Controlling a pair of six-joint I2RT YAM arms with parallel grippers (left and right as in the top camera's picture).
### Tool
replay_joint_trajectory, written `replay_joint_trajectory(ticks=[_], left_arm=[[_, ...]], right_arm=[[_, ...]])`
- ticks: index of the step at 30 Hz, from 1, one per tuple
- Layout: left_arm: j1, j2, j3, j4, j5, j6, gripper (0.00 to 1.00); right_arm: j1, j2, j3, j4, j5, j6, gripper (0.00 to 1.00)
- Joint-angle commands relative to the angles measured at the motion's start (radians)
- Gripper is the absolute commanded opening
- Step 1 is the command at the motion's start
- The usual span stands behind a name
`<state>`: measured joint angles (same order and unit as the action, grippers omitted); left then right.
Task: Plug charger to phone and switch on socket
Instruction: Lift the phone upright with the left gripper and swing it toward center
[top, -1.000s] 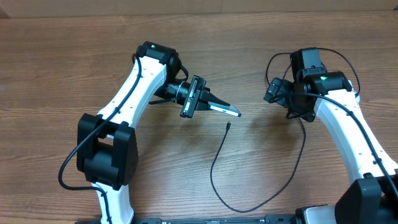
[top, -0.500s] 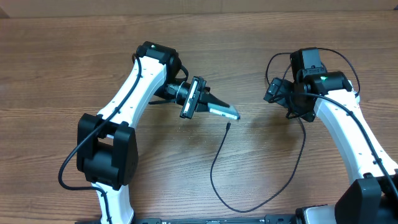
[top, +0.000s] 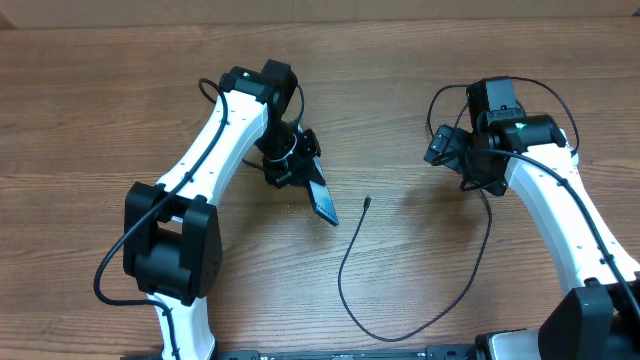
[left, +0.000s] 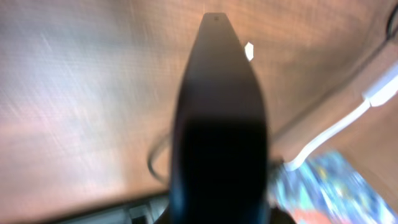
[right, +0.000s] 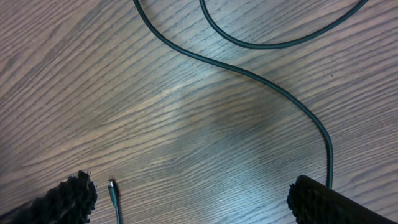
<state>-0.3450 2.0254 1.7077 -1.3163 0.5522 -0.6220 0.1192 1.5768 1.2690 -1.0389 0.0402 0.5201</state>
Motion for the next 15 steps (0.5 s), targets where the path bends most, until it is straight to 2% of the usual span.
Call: replay_joint_trajectory(ticks=[1, 5, 9, 15], left_arm=[[-0.004, -0.017, 0.013, 0.053, -0.099, -0.013, 0.04], [0.000, -0.017, 0.013, 0.161, -0.100, -0.002, 0.04], [0.001, -0.017, 0.013, 0.264, -0.099, 0.086, 0.04], [0.001, -0.017, 0.013, 0.274, -0.088, 0.152, 0.04]], right_arm=[[0.001, 0.002, 0.000, 0.005, -0.001, 0.002, 1.00], [0.001, 0.002, 0.000, 0.005, -0.001, 0.002, 1.00], [0.001, 0.002, 0.000, 0.005, -0.001, 0.002, 1.00], [0.001, 0.002, 0.000, 0.005, -0.001, 0.002, 1.00]])
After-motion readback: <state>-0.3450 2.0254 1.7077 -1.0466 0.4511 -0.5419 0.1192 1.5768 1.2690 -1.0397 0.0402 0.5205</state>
